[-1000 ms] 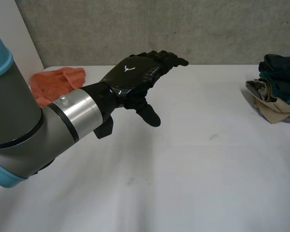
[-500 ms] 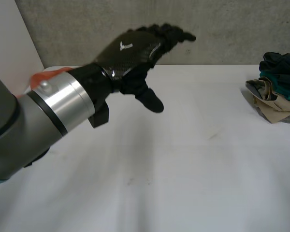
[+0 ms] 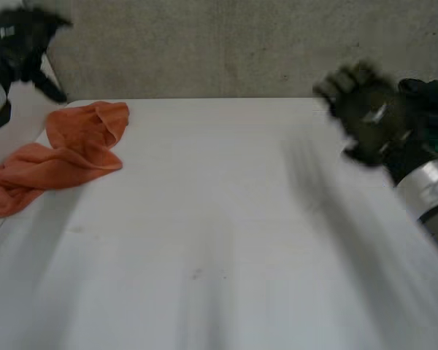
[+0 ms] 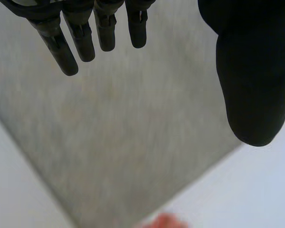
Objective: Fold the laundry.
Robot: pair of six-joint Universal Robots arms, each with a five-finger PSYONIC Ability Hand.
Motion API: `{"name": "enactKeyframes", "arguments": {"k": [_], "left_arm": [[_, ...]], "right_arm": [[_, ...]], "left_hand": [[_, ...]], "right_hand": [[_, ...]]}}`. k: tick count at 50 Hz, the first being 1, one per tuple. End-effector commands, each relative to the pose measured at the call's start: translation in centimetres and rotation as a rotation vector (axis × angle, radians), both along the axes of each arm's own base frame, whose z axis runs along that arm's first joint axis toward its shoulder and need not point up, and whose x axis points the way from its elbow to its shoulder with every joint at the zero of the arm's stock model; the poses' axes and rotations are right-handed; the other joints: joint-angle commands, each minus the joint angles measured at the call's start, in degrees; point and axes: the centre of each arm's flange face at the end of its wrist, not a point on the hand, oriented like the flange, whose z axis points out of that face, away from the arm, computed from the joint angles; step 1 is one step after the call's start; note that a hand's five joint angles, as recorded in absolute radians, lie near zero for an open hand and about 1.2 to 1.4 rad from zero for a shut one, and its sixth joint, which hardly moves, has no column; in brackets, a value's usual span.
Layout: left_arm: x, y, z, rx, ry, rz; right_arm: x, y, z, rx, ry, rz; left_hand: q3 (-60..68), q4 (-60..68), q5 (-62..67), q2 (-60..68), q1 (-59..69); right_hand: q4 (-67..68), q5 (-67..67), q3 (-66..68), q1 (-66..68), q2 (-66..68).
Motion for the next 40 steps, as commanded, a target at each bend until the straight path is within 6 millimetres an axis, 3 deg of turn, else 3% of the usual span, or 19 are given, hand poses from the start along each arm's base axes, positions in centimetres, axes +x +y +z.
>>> {"name": "enactKeyframes", "arguments": {"k": [1,6,13,16,25,28,31,34,40], "left_arm": [[4.5,-7.0,-10.2,0.114,-0.171,0.103],[6.2,-9.6,-14.8,0.161,-0.201,0.097],[7.3,-11.9,-19.6,0.174,-0.198,0.078],[7.3,-12.4,-20.3,0.151,-0.201,0.077],[6.3,-13.3,-22.3,0.098,-0.197,0.035],[5.9,-13.2,-22.3,0.093,-0.198,0.019],[5.6,-13.2,-22.3,0.091,-0.198,0.013],[5.1,-12.9,-22.4,0.096,-0.2,0.005],[4.5,-12.7,-22.4,0.096,-0.203,-0.005]], "right_arm": [[0.8,2.5,-6.5,0.241,0.112,-0.001],[0.5,2.5,-8.3,0.305,0.126,-0.013],[0.5,2.4,-8.4,0.3,0.123,-0.013],[0.5,2.3,-8.8,0.314,0.126,-0.013],[0.4,2.3,-9.7,0.339,0.133,-0.019],[0.4,2.3,-9.7,0.34,0.134,-0.02],[0.4,2.4,-9.7,0.34,0.134,-0.02],[0.4,2.4,-9.7,0.34,0.134,-0.02],[0.4,2.5,-9.8,0.346,0.134,-0.02]], "left_hand": [[-0.8,-0.8,-0.9,-0.9,-1.1],[-0.3,-0.3,-0.4,-0.4,-0.6],[2.1,2.0,1.9,1.9,1.8],[6.2,6.2,6.1,6.1,6.0],[46.4,46.4,46.3,46.3,46.1],[53.5,53.5,53.4,53.4,53.2],[52.0,52.0,51.9,51.9,51.8],[25.0,25.0,24.9,24.9,24.7],[22.4,22.4,22.3,22.3,22.1]], "right_hand": [[-2.4,-27.3,-2.4,-2.9,-2.3],[-2.4,-27.3,-2.4,-2.9,-2.3],[-2.4,-27.3,-2.4,-2.9,-2.3],[-2.4,-27.3,-2.4,-2.9,-2.3],[-2.4,-27.3,-2.4,-2.9,-2.3],[-2.4,-27.3,-2.4,-2.9,-2.3],[-2.4,-27.3,-2.4,-2.9,-2.3],[-2.4,-27.3,-2.4,-2.9,-2.3],[-2.4,-27.3,-2.4,-2.9,-2.3]]}}
